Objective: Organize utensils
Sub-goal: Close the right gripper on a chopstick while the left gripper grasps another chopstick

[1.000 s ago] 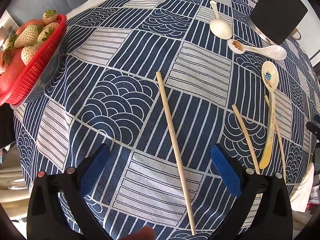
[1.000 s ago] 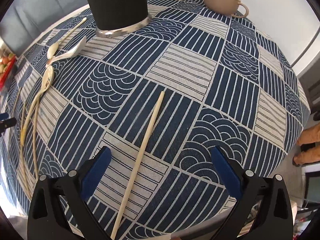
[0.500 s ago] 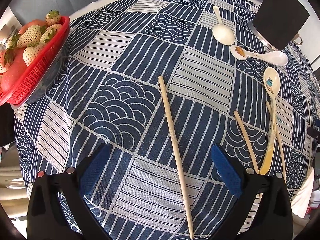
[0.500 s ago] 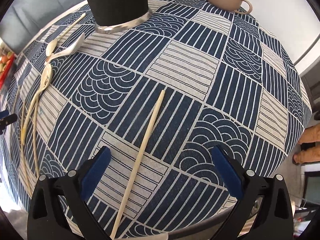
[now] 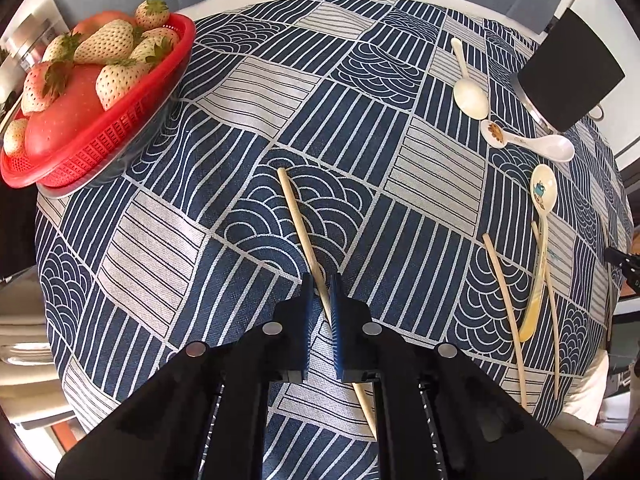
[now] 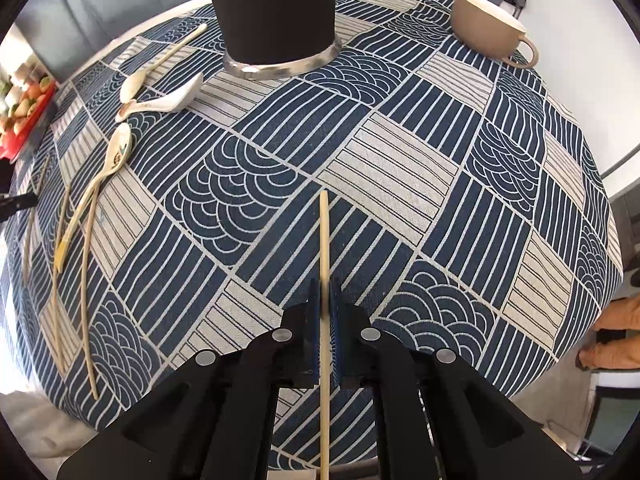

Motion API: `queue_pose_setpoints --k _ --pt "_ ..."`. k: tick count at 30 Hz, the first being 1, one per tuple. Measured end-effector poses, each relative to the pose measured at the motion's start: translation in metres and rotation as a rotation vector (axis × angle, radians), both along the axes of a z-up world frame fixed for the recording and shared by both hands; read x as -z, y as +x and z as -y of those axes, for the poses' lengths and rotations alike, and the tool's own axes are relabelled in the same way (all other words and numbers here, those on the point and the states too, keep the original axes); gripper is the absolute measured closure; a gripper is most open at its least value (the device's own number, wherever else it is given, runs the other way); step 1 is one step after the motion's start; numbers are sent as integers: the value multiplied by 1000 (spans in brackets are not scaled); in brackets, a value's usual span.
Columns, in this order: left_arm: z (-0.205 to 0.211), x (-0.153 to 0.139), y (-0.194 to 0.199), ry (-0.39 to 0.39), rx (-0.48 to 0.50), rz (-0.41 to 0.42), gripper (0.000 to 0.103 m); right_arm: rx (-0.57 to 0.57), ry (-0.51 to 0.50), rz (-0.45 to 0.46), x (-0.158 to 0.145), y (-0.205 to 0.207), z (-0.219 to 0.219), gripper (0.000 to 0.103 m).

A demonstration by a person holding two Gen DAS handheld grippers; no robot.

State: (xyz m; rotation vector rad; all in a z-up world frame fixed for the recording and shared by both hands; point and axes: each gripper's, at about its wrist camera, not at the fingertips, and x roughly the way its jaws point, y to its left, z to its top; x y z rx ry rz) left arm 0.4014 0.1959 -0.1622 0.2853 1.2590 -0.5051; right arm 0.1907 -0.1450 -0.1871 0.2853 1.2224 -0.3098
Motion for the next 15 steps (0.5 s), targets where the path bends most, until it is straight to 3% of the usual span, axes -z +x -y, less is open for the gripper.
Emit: queue_pose_setpoints --k 10,15 --pt "-7 -5 3 60 10 28 102 46 33 54 -14 -3 24 99" --pt "-17 -6 6 44 -16 12 102 53 21 70 -21 1 30 99"
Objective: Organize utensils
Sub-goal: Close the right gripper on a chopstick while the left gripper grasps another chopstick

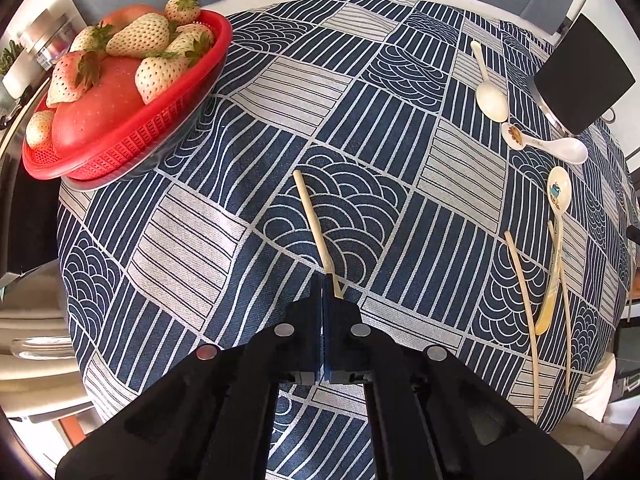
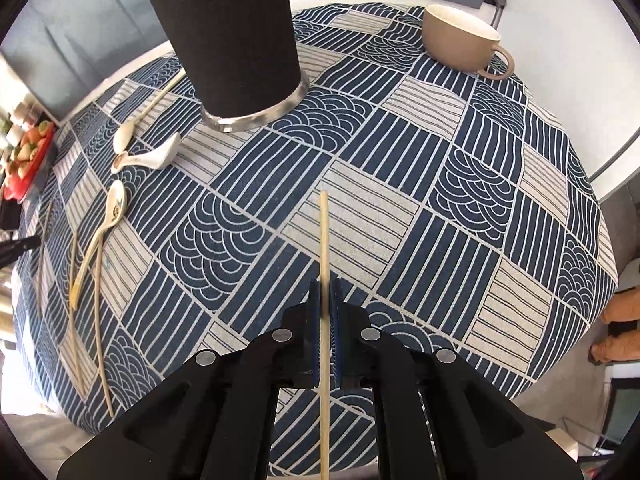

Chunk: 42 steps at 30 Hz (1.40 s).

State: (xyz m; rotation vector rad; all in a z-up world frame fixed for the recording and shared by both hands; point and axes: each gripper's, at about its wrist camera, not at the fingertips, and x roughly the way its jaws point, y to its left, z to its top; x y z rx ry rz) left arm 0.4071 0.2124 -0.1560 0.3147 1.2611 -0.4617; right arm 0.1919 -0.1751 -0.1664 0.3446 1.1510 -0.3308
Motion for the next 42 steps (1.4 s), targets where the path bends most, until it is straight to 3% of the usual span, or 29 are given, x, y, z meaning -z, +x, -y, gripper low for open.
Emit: queue_pose_setpoints --k 9,18,21,24,33,42 --pt "-4 -4 -6 -46 -21 -11 102 -7 11 19 -4 4 0 99" --pt "5 8 -11 -14 2 -27 82 -10 2 19 -8 5 -3 99" --pt "9 9 -10 0 14 -21 83 -11 -4 15 -9 3 -4 99" --pt "12 10 -5 0 15 -32 98 -9 -7 17 -10 2 -4 99" --pt "15 9 -5 -3 14 -58 98 -6 -28 48 -25 2 -1 99" --pt "23 -13 -3 23 -2 6 98 -28 -56 130 -60 13 17 99"
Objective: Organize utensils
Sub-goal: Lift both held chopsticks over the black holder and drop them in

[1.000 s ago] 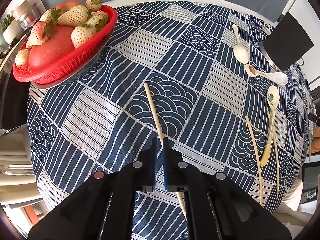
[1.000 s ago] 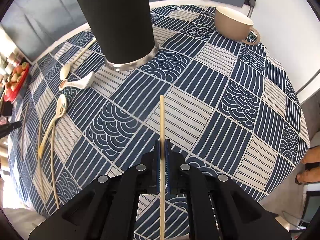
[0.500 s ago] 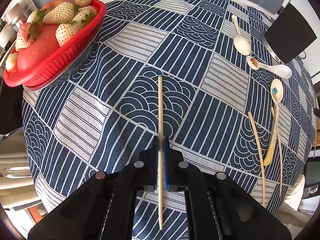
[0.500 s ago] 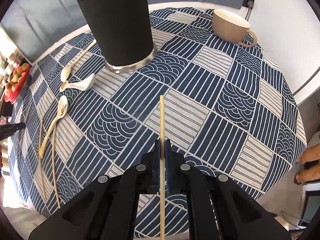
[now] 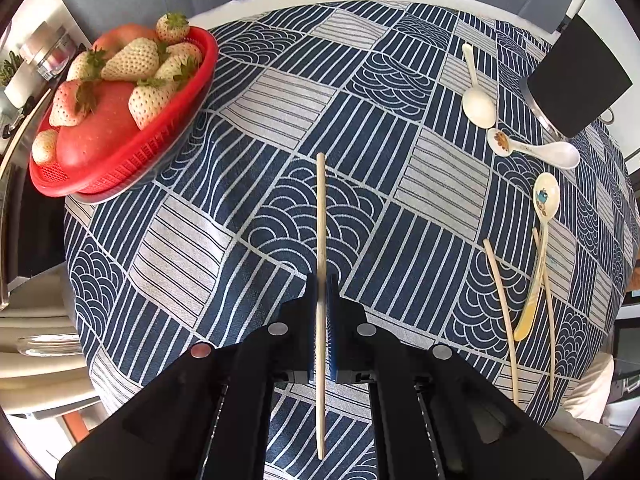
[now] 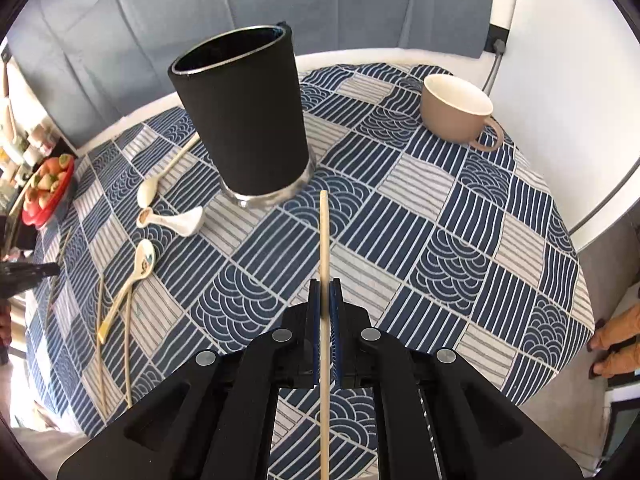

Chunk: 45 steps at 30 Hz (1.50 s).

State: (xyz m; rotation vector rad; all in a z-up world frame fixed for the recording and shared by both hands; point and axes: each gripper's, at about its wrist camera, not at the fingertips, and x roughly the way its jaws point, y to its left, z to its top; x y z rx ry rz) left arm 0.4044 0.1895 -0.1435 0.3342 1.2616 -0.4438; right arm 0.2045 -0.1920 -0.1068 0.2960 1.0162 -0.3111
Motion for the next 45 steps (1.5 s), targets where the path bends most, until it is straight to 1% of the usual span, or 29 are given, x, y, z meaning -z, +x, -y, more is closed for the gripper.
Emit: queue_pose_setpoints --k 2,4,6,11,17,21,26,35,39,45 --pt "3 -7 3 2 -20 11 98 -15 0 13 -7 4 8 99" --pt "8 -14 4 -5 -47 20 98 -33 21 29 -14 9 18 99" --pt "13 -20 2 -17 -74 23 98 -61 0 31 -21 15 26 99" --pt "32 -33 -7 -6 -118 47 98 -159 -38 59 -45 29 43 99" --pt "61 -46 -14 -7 -167 67 98 -249 -83 128 -75 45 66 99" --pt "81 -59 -14 -9 -193 96 98 -293 -93 173 -87 56 83 99" --pt "107 -80 -16 -16 -238 150 98 -349 -90 221 -97 70 101 99" --pt "154 -115 -25 -84 -310 227 98 -469 -55 275 -107 96 122 99" --pt "175 -132 -28 -116 -317 261 98 -522 -53 302 -114 102 122 99" --pt "206 -160 -25 -171 -294 308 98 -556 -32 359 -130 110 121 99"
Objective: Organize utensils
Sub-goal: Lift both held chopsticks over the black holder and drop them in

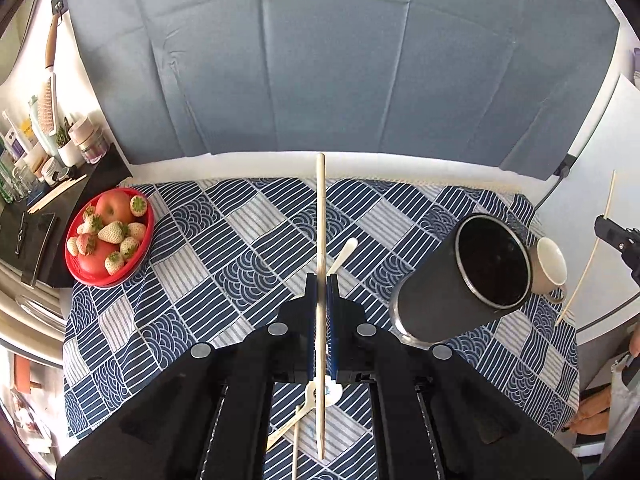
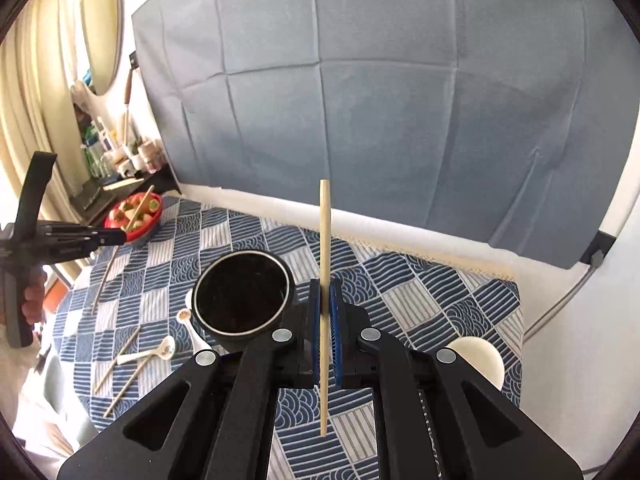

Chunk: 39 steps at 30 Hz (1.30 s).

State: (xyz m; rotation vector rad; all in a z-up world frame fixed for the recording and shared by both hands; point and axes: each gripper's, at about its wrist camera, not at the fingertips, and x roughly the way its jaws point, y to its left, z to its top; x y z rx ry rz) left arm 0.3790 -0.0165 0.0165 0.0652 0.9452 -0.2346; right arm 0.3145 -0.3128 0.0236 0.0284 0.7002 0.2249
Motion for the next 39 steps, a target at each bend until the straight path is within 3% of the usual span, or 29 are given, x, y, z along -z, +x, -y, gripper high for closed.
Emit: queue_pose_setpoints --k 9,16,22,30,34,39 --pt "37 -40 12 -67 94 96 98 -32 38 90 -34 16 -6 99" --pt "55 -49 28 -225 156 122 98 -71 80 125 -51 31 -8 99" --pt "75 -39 43 -308 202 143 98 -102 112 141 -50 48 -14 99" --pt "94 -12 68 -448 236 106 98 -154 193 103 -35 67 -16 98" --pt "101 1 76 -479 241 86 98 -158 199 86 -29 71 -19 98" --pt "105 12 72 -456 249 77 98 -173 180 45 -16 74 -29 98"
